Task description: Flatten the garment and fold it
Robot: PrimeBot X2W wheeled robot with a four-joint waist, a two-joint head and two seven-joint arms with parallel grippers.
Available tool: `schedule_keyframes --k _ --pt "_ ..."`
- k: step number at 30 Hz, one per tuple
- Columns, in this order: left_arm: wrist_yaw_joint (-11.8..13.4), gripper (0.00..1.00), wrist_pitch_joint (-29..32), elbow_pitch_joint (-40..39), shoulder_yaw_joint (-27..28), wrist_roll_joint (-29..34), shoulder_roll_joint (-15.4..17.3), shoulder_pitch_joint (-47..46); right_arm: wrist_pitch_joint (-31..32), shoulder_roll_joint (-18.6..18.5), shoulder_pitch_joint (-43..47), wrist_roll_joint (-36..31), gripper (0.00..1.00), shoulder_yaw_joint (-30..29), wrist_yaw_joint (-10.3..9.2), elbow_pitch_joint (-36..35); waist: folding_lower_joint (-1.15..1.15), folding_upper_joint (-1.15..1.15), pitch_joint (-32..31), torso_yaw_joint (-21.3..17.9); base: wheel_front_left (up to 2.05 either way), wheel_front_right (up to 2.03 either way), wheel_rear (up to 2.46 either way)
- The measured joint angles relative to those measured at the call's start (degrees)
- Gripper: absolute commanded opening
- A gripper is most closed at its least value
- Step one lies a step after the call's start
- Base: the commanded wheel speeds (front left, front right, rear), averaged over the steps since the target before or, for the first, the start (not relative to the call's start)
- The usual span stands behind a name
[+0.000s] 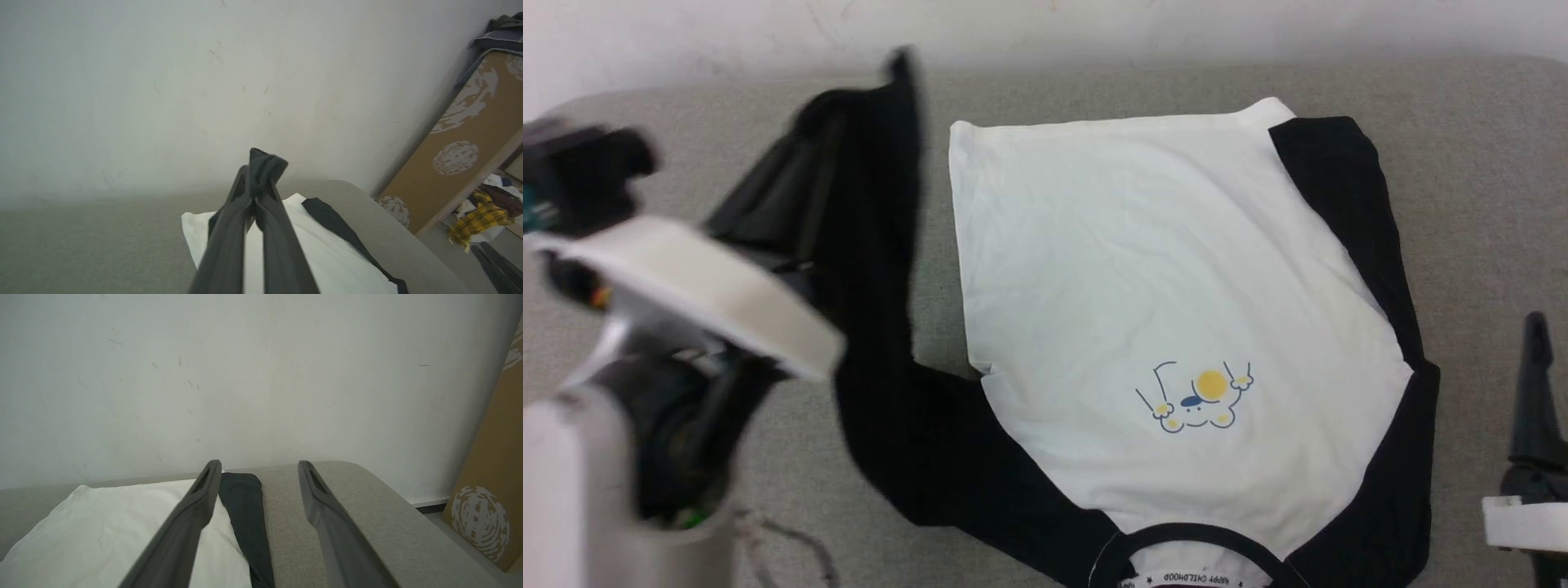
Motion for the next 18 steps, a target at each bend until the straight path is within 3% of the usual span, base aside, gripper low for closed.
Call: schedule_keyframes --k 5,8,14,17,18 --pt "2.49 0.00 0.35 1.26 -12.00 3.20 -9.58 -9.23 0.02 0.05 -0.54 -0.43 1.00 -2.68 0.00 -0.94 0.00 0.00 0.38 -0.67 0.00 0.00 0.00" --pt "2.53 0.00 -0.54 4.78 -18.97 4.78 -13.81 -13.04 0.01 0.09 -1.27 -0.43 1.00 -4.04 0.00 -1.55 0.00 0.00 0.82 -1.20 0.00 0.00 0.00" --pt "2.99 0.00 -6.94 14.39 -30.76 4.48 -15.69 -16.37 -0.08 0.13 -2.41 -0.43 1.00 -8.71 0.00 -2.75 0.00 0.00 2.11 -2.54 0.00 0.00 0.00" --pt "5.02 0.00 -13.72 18.57 -38.24 1.22 -15.74 -16.96 -0.08 0.13 -2.48 -0.42 1.00 -11.16 0.00 -3.27 0.00 0.00 2.88 -3.19 0.00 0.00 0.00" --pt "6.78 0.00 -17.93 22.19 -43.61 -0.31 -15.79 -17.48 -0.04 0.11 -2.61 -0.42 1.00 -11.87 0.00 -3.52 0.00 0.00 3.35 -3.58 0.00 0.00 0.00"
